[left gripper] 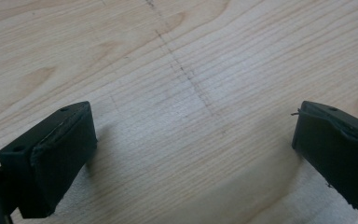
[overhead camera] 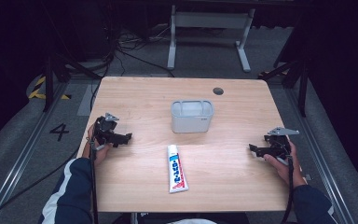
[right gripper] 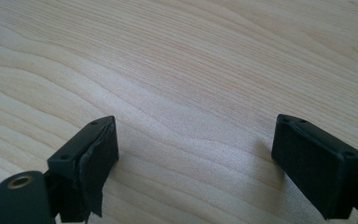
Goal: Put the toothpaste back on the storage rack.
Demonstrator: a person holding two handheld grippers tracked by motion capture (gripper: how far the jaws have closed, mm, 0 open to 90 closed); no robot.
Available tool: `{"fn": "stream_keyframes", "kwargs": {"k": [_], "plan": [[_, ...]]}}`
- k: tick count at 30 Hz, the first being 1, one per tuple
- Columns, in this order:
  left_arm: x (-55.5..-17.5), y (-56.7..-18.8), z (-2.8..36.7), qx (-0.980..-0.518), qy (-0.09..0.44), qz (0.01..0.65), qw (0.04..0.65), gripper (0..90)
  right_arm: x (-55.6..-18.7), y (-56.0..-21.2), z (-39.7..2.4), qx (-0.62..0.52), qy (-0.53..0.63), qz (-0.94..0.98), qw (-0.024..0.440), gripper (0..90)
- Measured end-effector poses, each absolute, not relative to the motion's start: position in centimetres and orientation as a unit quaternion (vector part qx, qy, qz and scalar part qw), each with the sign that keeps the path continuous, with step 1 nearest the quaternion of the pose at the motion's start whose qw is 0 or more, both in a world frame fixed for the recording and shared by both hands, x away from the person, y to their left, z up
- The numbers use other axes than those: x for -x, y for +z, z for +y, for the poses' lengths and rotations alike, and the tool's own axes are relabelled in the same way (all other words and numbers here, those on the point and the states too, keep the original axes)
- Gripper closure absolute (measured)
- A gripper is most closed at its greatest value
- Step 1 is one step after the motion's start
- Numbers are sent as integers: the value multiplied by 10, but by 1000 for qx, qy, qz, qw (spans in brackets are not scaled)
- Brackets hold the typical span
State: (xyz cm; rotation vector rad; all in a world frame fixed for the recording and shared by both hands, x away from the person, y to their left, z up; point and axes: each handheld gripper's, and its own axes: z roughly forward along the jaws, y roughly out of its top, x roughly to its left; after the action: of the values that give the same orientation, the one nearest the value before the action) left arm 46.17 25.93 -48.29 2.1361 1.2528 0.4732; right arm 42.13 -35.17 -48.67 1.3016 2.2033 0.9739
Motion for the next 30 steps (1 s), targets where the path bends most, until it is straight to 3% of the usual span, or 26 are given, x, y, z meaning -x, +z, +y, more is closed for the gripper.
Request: {"fn": "stream_keyframes", "kwargs": {"k": [10, 20, 30], "plan": [[-445, -483, 259, -834, 156, 423, 318, 1, -421, -487, -352, -467, 348, 787, 201, 152], [-441, -483, 260, -838, 153, 415, 320, 1, -420, -487, -352, -455, 350, 795, 198, 156], [-439, -483, 259, -836, 156, 419, 318, 4, -413, -475, -341, -373, 363, 833, 188, 241]]}}
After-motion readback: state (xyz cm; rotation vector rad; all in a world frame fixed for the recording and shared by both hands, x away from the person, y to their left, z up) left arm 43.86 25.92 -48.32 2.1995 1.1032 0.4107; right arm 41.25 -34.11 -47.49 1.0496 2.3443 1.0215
